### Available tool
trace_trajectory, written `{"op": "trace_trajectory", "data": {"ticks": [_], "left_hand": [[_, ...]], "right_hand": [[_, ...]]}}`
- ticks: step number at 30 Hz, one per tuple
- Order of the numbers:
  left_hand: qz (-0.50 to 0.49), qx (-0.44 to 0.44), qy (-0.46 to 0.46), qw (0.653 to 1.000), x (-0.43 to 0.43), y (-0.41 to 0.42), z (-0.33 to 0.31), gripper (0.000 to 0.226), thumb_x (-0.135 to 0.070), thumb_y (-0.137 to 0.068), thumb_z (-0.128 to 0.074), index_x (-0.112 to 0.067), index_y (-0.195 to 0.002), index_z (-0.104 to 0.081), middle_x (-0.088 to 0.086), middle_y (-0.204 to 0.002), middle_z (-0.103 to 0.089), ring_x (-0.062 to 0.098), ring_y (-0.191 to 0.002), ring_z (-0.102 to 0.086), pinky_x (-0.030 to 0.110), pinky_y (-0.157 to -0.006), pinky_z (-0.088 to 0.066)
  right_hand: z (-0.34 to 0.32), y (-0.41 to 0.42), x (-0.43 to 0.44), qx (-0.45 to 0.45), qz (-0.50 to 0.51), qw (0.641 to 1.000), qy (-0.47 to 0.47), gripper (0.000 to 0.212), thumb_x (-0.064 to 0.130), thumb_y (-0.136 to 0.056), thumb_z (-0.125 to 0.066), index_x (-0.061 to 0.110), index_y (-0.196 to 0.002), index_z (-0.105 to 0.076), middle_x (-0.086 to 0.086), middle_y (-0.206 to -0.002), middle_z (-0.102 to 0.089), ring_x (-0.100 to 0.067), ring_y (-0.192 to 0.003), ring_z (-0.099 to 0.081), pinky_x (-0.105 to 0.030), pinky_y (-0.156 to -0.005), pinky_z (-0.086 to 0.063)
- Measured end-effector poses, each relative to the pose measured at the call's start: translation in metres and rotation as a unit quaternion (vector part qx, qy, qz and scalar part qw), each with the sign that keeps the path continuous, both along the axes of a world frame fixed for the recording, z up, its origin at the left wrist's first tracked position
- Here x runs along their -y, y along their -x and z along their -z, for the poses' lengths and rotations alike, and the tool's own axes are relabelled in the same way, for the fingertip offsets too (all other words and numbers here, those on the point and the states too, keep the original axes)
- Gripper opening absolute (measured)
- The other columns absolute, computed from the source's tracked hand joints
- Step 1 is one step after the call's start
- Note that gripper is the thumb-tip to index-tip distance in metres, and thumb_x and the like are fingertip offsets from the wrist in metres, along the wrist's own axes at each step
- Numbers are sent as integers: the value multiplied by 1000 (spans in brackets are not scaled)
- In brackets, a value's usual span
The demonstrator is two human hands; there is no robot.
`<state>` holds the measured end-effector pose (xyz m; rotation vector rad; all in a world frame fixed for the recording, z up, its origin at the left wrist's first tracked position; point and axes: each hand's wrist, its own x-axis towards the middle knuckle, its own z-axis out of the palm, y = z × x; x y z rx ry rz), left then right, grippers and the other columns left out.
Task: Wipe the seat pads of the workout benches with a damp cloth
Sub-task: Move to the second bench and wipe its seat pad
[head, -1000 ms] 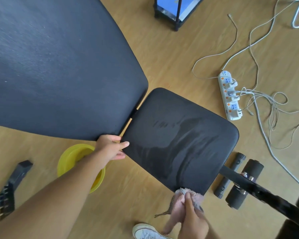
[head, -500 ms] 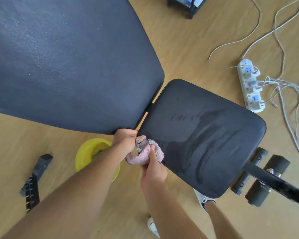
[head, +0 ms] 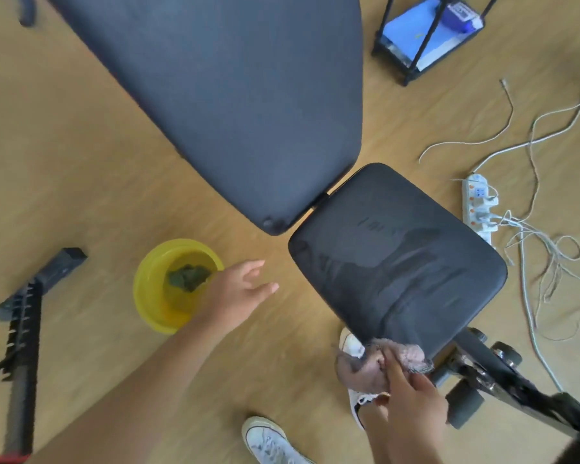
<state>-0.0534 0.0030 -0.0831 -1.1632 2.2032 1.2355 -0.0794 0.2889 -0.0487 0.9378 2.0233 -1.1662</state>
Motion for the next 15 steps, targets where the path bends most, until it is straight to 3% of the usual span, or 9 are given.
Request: {"op": "trace_trajectory", "data": {"ticks": [2,4,7,9,11,13,15], "left_hand": [[-5,-12,29,999,11,-43,-16,76,-63,-70,-75,-34,-139,-59,-9,-130,-70,10,-116,-66,36,-96,-55],[-36,-7,51,998,22,-90,-30,84,-75,-64,-70,-40,-139,-57,-15,-130,-68,7,-120,-63,37,-97,-53],[-102,9,65,993,37,-166,-44,88,-82,-59,-68,-45,-137,-55,-20,-131,-67,3,-121,-61,39,-100,-52],[-135,20,79,988,43,-223,-54,86,-83,-60,-66,-45,-136,-55,-22,-129,-67,2,-118,-62,36,-100,-51],[-154,26,100,983,45,-260,-61,82,-84,-60,-64,-43,-132,-60,-21,-122,-69,3,-111,-64,35,-97,-52],[-211,27,110,971,46,-317,-72,77,-85,-60,-63,-44,-125,-64,-23,-115,-70,3,-104,-66,35,-95,-53],[-245,43,104,963,42,-372,-78,74,-86,-60,-63,-46,-123,-63,-26,-111,-68,-2,-100,-66,32,-91,-54]], "right_hand": [[-3,-10,25,-23,-80,997,4,10,24,-86,-79,14,-85,-79,-3,-63,-75,-13,-54,-69,-22,-48,-50],[-6,-33,63,-26,-137,989,52,7,21,-84,-82,20,-77,-78,3,-64,-76,-17,-54,-67,-30,-50,-54],[-6,-79,117,-53,-252,963,76,15,25,-79,-85,24,-69,-73,11,-62,-74,-12,-53,-68,-33,-47,-57],[-12,-115,156,-64,-308,945,94,11,20,-78,-81,24,-72,-73,4,-63,-74,-12,-53,-65,-26,-41,-52],[-14,-139,180,-73,-338,932,109,12,8,-80,-74,15,-70,-71,-8,-65,-71,-24,-55,-62,-29,-40,-51],[-18,-183,209,-70,-395,906,134,16,6,-83,-68,15,-70,-67,-13,-73,-70,-35,-67,-64,-42,-56,-54],[-19,-224,227,-64,-467,869,152,15,11,-84,-64,19,-71,-65,-4,-78,-70,-27,-72,-65,-38,-62,-51]]}}
